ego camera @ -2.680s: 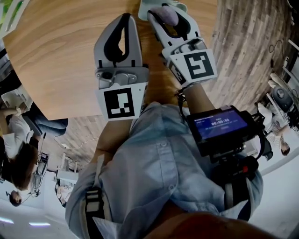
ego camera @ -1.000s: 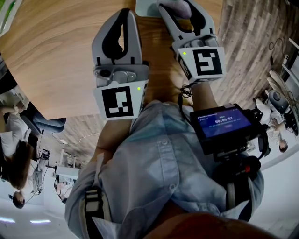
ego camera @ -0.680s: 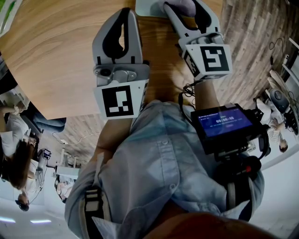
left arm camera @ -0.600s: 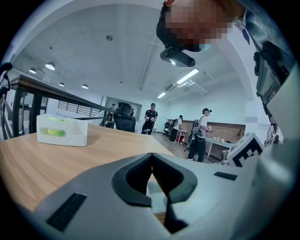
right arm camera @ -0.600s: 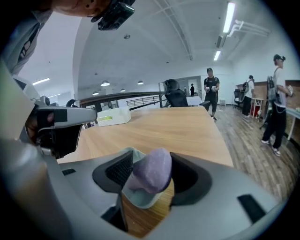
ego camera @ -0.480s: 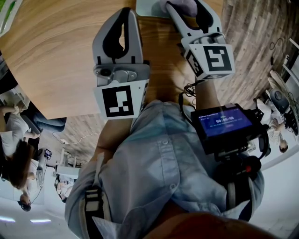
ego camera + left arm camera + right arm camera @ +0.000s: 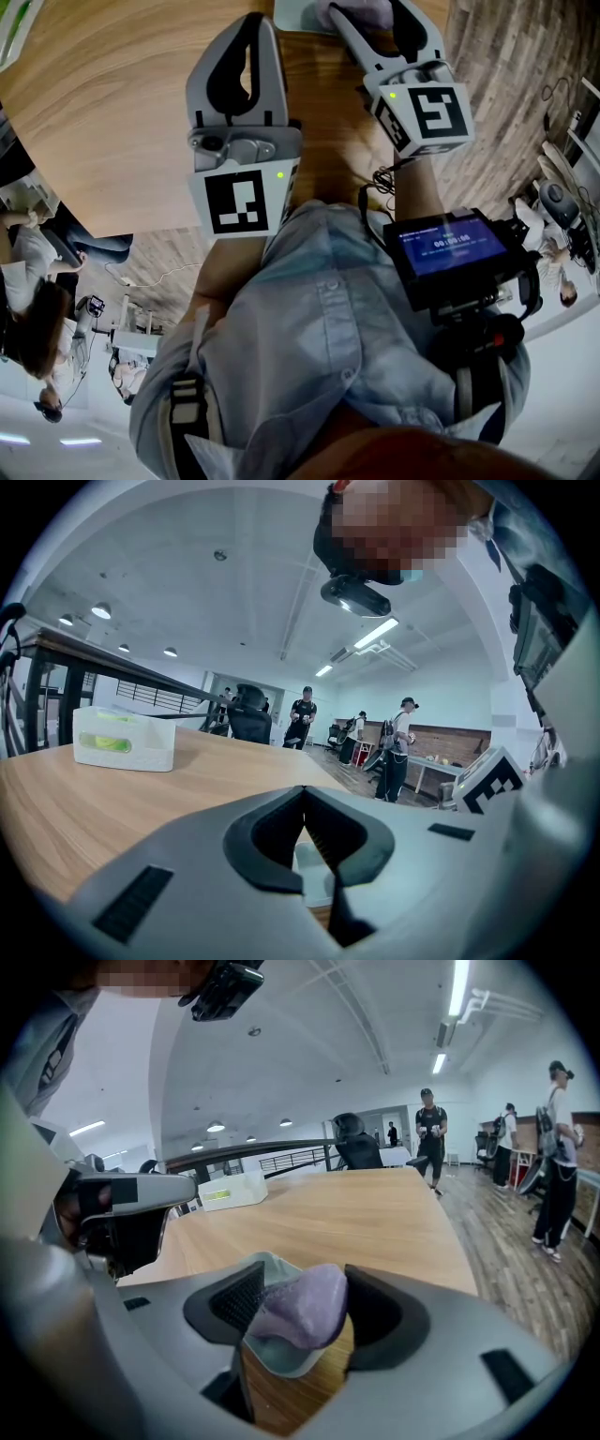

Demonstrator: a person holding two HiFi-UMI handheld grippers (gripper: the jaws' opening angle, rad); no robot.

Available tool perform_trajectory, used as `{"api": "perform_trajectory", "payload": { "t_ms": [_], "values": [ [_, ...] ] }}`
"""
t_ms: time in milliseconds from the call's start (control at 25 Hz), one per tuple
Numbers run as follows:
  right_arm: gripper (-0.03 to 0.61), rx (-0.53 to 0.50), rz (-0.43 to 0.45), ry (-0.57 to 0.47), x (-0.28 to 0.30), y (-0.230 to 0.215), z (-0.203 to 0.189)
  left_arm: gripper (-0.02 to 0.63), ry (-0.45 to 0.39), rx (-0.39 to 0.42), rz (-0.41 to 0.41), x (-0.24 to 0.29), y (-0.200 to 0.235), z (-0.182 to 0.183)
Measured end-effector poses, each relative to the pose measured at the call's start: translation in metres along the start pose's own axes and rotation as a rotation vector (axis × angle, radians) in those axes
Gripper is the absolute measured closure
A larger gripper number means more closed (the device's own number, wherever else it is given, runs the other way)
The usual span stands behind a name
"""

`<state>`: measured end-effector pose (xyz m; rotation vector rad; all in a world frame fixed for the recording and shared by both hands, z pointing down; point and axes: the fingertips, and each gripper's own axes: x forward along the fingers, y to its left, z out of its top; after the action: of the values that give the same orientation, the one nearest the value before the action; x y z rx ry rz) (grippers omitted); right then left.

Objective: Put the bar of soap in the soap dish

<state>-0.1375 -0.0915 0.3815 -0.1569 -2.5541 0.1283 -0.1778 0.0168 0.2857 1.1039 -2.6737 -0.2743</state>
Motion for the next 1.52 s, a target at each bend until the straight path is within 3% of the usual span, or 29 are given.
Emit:
{"api": "perform_trajectory", "payload": {
  "t_ms": [520,680,760,840,880,1000,1120,1520],
  "values": [
    [0.307,0.016,-0.038,-0.072,-0.014,-0.016,0.008,0.604,-0.001,-0.006,0.0,0.0,-0.001,-0.001],
    [0.33,0.021,-0.07,-0.087,-0.022,-0.027,0.007,0.604,0.0,-0.005,0.002,-0.001,0.002,-0.002],
    [0.38,0.016,-0.097,-0.108,-0.027,-0.031,0.011,0.604,-0.002,-0.004,-0.002,0.0,0.001,-0.001],
    [0.502,0.012,-0.148,-0.138,-0.034,-0.039,0.016,0.604,-0.003,-0.004,-0.006,0.0,0.001,-0.001],
    [0.533,0.011,-0.174,-0.146,-0.037,-0.043,0.018,0.604,-0.004,-0.004,-0.008,0.0,0.001,-0.001],
    [0.546,-0.011,-0.22,-0.104,-0.037,-0.053,0.011,0.604,-0.005,-0.005,-0.01,0.001,0.001,-0.002],
    [0.546,-0.04,-0.204,-0.039,-0.028,-0.046,0.0,0.604,-0.005,-0.004,-0.014,0.001,-0.001,-0.003],
    [0.552,-0.042,-0.112,-0.015,-0.008,-0.019,-0.009,0.604,-0.006,0.013,-0.005,0.001,0.002,-0.003]
  ]
}}
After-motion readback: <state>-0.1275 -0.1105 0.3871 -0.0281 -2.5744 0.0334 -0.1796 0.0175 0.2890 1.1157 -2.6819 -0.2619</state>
